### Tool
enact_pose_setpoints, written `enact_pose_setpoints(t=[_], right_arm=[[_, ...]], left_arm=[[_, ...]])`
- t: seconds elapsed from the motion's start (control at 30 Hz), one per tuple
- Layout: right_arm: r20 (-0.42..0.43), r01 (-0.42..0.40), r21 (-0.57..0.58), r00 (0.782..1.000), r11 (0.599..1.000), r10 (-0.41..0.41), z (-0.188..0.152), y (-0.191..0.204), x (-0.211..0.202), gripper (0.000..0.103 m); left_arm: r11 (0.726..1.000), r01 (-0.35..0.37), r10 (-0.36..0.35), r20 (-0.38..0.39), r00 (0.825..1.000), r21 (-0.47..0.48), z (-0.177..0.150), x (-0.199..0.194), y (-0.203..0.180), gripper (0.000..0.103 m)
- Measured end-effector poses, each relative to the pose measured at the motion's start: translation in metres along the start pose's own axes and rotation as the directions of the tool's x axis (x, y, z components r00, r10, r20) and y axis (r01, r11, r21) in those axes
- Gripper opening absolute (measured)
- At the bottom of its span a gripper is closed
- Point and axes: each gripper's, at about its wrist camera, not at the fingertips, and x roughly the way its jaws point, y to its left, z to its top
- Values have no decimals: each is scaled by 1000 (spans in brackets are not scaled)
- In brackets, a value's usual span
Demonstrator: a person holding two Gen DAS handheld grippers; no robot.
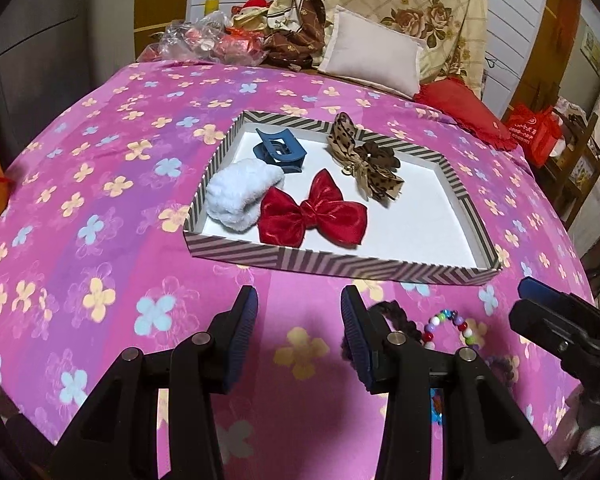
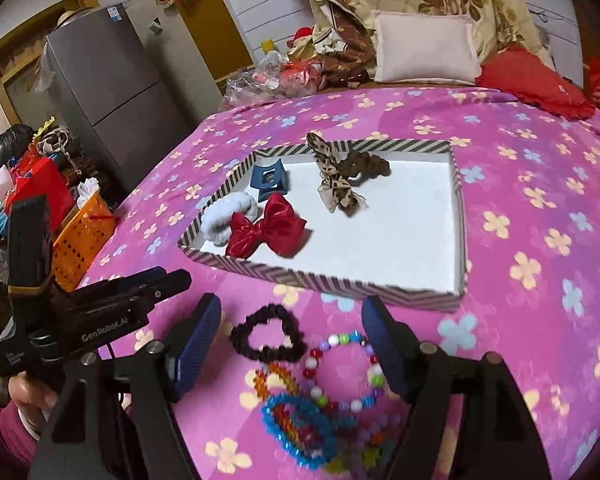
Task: Organize jewelry
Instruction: 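Move both tools toward the black scrunchie and beaded bracelets beside the tray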
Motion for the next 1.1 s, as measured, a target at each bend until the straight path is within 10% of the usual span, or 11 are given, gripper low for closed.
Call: enact_pose_setpoints(t=[0.73,1.1], right_arm=[[67,-8,7,998,1000,8,-49,6,-40,81],[-43,71,-80,996,994,-75,-86,1,-41,75]], left_arm=[[999,13,-13,-1,1000,42,-32,-22,-16,40],[999,45,-46,-71,996,-15,-44,-9,0,40]])
